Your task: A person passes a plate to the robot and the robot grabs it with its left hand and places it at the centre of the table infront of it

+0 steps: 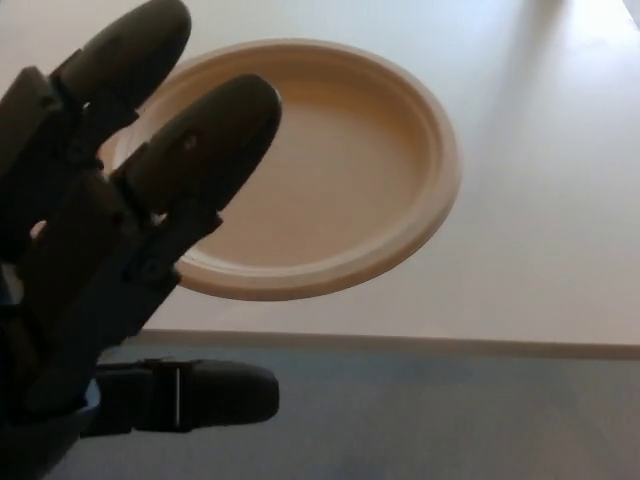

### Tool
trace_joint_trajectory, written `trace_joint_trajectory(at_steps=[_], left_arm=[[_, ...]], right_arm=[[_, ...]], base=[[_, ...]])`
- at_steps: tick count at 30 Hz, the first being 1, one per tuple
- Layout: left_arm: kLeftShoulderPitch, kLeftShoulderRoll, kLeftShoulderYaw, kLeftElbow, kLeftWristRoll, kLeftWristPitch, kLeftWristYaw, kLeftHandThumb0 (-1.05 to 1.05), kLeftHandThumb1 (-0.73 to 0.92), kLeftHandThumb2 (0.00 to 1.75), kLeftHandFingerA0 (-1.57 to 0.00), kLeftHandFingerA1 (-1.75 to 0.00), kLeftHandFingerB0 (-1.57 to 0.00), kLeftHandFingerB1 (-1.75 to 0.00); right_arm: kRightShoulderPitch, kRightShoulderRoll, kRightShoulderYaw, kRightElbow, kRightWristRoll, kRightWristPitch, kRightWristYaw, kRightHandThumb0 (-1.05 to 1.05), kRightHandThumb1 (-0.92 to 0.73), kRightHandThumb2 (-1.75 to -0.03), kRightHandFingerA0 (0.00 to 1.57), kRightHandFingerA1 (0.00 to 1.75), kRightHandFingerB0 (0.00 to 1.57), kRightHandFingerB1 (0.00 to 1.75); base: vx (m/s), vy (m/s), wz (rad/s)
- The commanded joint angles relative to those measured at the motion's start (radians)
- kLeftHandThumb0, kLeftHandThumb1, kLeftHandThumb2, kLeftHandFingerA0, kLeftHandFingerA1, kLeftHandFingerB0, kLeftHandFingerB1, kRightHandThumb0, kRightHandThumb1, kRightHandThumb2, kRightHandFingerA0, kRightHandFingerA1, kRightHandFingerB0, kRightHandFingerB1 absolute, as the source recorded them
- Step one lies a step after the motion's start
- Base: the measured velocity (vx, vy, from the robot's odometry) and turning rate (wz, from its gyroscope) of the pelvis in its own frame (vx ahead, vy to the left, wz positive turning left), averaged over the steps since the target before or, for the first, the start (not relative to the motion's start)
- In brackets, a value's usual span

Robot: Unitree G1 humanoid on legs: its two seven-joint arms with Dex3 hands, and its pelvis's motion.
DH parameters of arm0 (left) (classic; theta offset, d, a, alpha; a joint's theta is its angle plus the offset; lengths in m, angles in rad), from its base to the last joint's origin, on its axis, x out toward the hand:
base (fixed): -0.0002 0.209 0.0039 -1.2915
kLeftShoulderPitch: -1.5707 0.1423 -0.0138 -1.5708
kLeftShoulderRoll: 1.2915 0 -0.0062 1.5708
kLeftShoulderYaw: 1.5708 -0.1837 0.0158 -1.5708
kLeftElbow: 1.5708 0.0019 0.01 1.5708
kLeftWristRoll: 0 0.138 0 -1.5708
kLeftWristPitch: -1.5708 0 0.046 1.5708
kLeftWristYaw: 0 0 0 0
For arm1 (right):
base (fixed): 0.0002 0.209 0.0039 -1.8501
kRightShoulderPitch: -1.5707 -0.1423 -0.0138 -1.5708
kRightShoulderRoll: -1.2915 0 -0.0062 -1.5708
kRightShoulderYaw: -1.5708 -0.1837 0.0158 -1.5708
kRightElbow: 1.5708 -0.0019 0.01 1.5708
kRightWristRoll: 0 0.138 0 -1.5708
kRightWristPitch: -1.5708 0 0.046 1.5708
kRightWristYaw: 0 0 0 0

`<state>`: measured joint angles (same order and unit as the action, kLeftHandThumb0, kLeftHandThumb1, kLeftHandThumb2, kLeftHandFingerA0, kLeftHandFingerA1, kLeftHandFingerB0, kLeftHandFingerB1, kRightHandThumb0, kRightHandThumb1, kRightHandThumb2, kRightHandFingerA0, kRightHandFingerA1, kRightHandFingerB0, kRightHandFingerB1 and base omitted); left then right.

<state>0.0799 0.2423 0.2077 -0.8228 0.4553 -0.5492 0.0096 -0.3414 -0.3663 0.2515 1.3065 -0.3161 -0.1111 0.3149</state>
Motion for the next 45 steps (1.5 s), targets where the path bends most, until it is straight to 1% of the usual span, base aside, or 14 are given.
trace_joint_trajectory(at_steps=[1, 6, 11, 12, 13, 14, 33, 34, 35, 36, 40, 41, 42, 45], left_arm=[[-0.026, 0.066, 0.019, 0.057, 0.235, 0.215, -0.185, -0.86, 0.51, 0.94, -0.09, -0.22, -0.01, -0.16], [-0.036, 0.079, 0.001, 0.072, 0.271, 0.242, -0.211, -0.94, 0.50, 0.83, -0.09, -0.26, -0.03, -0.17], [-0.054, 0.081, -0.035, 0.082, 0.352, 0.275, -0.245, -0.89, 0.52, 0.95, -0.08, -0.37, -0.03, -0.19], [-0.058, 0.082, -0.042, 0.086, 0.361, 0.280, -0.253, -0.94, 0.67, 0.60, -0.12, -0.30, -0.02, -0.24], [-0.064, 0.085, -0.053, 0.089, 0.374, 0.289, -0.264, -0.94, 0.67, 0.60, -0.12, -0.30, -0.02, -0.24], [-0.093, 0.083, -0.082, 0.106, 0.410, 0.309, -0.289, -0.91, 0.53, 0.96, -0.09, -0.32, -0.01, -0.17], [-0.228, 0.064, -0.343, 0.269, 0.634, 0.411, -0.338, -0.96, 0.54, 0.93, -0.11, -0.38, -0.06, -0.29], [-0.232, 0.063, -0.353, 0.288, 0.651, 0.409, -0.308, -0.40, 0.17, 0.88, 0.00, -0.47, 0.00, -0.48], [-0.234, 0.063, -0.358, 0.296, 0.660, 0.409, -0.295, -0.40, 0.17, 0.88, 0.00, -0.47, 0.00, -0.48], [-0.245, 0.061, -0.364, 0.319, 0.674, 0.407, -0.256, -0.92, 0.64, 0.61, -0.27, -0.32, -0.22, -0.31], [-0.271, 0.049, -0.374, 0.391, 0.693, 0.399, -0.128, -0.84, 0.61, 0.64, -0.35, -0.34, -0.43, -0.36], [-0.276, 0.029, -0.373, 0.417, 0.675, 0.393, -0.068, -0.54, 0.51, 0.82, -0.67, -0.55, -0.79, -0.58], [-0.280, 0.024, -0.372, 0.438, 0.663, 0.380, -0.024, -0.34, 0.53, 0.56, -1.04, -1.21, -0.86, -0.47], [-0.284, 0.015, -0.366, 0.489, 0.604, 0.326, 0.059, -0.24, 0.53, 0.57, -1.11, -1.38, -0.83, -0.52]], right_arm=[[-0.003, -0.031, -0.002, 0.005, -0.013, 0.009, 0.003, -0.61, -0.76, -0.62, 0.66, 0.59, 0.46, 0.46], [-0.012, -0.032, 0.009, 0.008, -0.024, 0.014, 0.005, -0.62, -0.78, -0.63, 0.65, 0.58, 0.44, 0.44], [-0.023, -0.035, -0.012, 0.009, 0.004, 0.015, 0.040, -0.57, -0.78, -0.63, 0.58, 0.60, 0.41, 0.46], [-0.023, -0.034, -0.012, 0.010, 0.002, 0.018, 0.032, -0.60, -0.76, -0.62, 0.60, 0.59, 0.42, 0.45], [-0.023, -0.032, -0.013, 0.010, -0.001, 0.021, 0.023, -0.60, -0.76, -0.62, 0.60, 0.59, 0.42, 0.45], [-0.024, -0.038, -0.001, 0.007, -0.016, 0.011, 0.013, -0.64, -0.76, -0.61, 0.66, 0.59, 0.42, 0.45], [-0.053, -0.037, -0.030, 0.004, -0.005, 0.020, 0.017, -0.62, -0.75, -0.62, 0.66, 0.62, 0.45, 0.46], [-0.053, -0.038, -0.019, 0.004, -0.019, 0.013, 0.011, -0.63, -0.76, -0.62, 0.71, 0.61, 0.47, 0.46], [-0.053, -0.039, -0.015, 0.004, -0.026, 0.010, 0.008, -0.63, -0.76, -0.62, 0.71, 0.61, 0.47, 0.46], [-0.055, -0.041, -0.010, 0.003, -0.031, 0.004, 0.008, -0.63, -0.78, -0.63, 0.74, 0.61, 0.49, 0.47], [-0.057, -0.042, -0.022, 0.003, -0.017, 0.000, 0.023, -0.65, -0.76, -0.63, 0.70, 0.63, 0.47, 0.48], [-0.061, -0.039, -0.019, 0.002, -0.021, 0.010, 0.018, -0.64, -0.76, -0.63, 0.70, 0.63, 0.47, 0.48], [-0.062, -0.038, -0.019, 0.002, -0.022, 0.013, 0.016, -0.62, -0.76, -0.62, 0.68, 0.62, 0.46, 0.47], [-0.062, -0.041, -0.016, 0.001, -0.027, 0.002, 0.023, -0.63, -0.77, -0.63, 0.67, 0.61, 0.43, 0.47]], base=[[0.00, 0.000, 0.00], [0.00, 0.000, 0.00], [0.00, 0.000, 0.00], [0.00, 0.000, 0.00], [0.00, 0.000, 0.00], [0.00, 0.000, 0.00], [0.00, 0.000, 0.00], [0.00, 0.000, 0.00], [0.00, 0.000, 0.00], [0.00, 0.000, 0.00], [0.00, 0.000, 0.00], [0.00, 0.000, 0.00], [0.00, 0.000, 0.00], [0.00, 0.000, 0.00]])
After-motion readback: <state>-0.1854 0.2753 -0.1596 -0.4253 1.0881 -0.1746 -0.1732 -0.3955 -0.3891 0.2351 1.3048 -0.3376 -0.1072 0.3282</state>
